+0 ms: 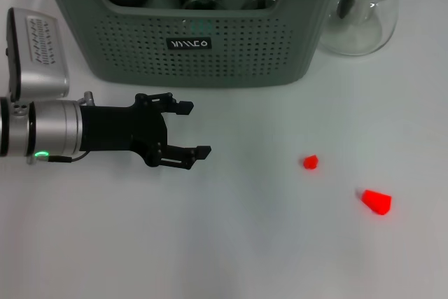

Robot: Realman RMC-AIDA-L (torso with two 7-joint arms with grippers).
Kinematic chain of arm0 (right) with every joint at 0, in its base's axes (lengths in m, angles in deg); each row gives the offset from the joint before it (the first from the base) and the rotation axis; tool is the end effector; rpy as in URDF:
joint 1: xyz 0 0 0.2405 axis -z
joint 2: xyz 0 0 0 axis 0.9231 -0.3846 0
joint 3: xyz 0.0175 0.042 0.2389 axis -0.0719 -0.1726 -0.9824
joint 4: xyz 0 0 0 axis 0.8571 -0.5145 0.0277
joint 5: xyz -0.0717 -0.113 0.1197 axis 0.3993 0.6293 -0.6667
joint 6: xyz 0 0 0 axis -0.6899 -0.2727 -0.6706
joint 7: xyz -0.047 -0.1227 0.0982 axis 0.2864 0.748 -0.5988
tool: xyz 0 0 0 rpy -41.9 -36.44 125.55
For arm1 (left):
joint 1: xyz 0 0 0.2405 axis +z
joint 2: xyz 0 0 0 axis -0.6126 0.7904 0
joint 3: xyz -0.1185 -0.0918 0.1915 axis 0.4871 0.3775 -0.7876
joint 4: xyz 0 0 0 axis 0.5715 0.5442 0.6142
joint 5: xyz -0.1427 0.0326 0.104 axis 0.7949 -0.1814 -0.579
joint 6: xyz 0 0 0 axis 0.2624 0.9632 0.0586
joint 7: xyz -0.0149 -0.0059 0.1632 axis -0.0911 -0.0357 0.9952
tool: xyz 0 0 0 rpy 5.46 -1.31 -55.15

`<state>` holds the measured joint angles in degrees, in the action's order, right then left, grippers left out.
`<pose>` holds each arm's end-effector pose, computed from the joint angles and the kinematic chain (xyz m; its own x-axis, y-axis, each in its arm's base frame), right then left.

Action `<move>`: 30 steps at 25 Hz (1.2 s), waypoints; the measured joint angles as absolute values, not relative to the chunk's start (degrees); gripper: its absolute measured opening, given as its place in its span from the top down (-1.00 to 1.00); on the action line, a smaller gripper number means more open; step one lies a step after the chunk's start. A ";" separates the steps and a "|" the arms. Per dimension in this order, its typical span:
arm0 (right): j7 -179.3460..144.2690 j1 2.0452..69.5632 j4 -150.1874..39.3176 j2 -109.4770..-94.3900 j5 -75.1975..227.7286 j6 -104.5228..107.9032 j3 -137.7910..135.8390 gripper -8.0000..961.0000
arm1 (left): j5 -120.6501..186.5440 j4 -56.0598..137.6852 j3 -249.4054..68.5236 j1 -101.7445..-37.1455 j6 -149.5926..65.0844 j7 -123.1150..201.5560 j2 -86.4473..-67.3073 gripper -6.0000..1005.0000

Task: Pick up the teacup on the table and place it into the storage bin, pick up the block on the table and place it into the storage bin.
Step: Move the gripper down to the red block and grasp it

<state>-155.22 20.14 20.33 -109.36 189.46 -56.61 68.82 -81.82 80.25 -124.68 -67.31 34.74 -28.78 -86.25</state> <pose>0.0208 0.3810 -0.0086 0.9214 -0.2379 -0.3073 -0.3469 -0.8599 -0.3745 -0.2389 0.2916 -0.0491 0.9224 0.2192 0.3179 0.2941 -0.9324 -0.2103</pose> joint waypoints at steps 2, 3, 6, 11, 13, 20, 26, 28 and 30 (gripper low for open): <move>-155.30 23.34 27.39 -109.36 187.60 -64.72 66.67 -0.60 | -81.97 80.27 -124.67 -67.30 34.79 -28.79 -86.24 -0.77; -155.22 24.97 30.67 -109.37 186.16 -69.50 65.64 -0.60 | -82.03 80.27 -124.66 -67.30 34.77 -28.80 -86.24 -0.77; -154.89 28.31 35.97 -109.24 182.82 -80.42 63.08 -0.60 | -82.15 80.27 -124.68 -67.30 34.76 -28.80 -86.24 -0.77; -156.75 30.47 36.47 -109.16 185.73 -96.53 61.58 -0.60 | -82.16 80.27 -124.70 -67.30 35.01 -28.79 -86.17 -0.77; -157.73 30.87 36.24 -109.35 189.43 -99.51 62.46 -0.60 | -82.16 80.27 -124.80 -67.31 35.37 -28.67 -86.16 -0.77; -159.43 30.40 27.84 -109.37 204.06 -100.20 67.21 -0.59 | -82.15 80.33 -125.12 -67.45 35.78 -28.51 -86.16 -0.77; -159.68 26.98 13.98 -109.53 211.84 -94.15 73.94 -0.59 | -82.18 80.17 -125.21 -67.39 35.82 -28.51 -86.23 -0.77; -159.67 26.24 10.85 -109.54 212.35 -92.55 75.71 -0.58 | -82.19 80.21 -125.22 -67.34 35.82 -28.59 -86.24 -0.77; -159.71 26.00 9.11 -109.54 213.01 -91.13 77.21 -0.58 | -82.21 80.20 -125.22 -67.33 35.82 -28.68 -86.24 -0.77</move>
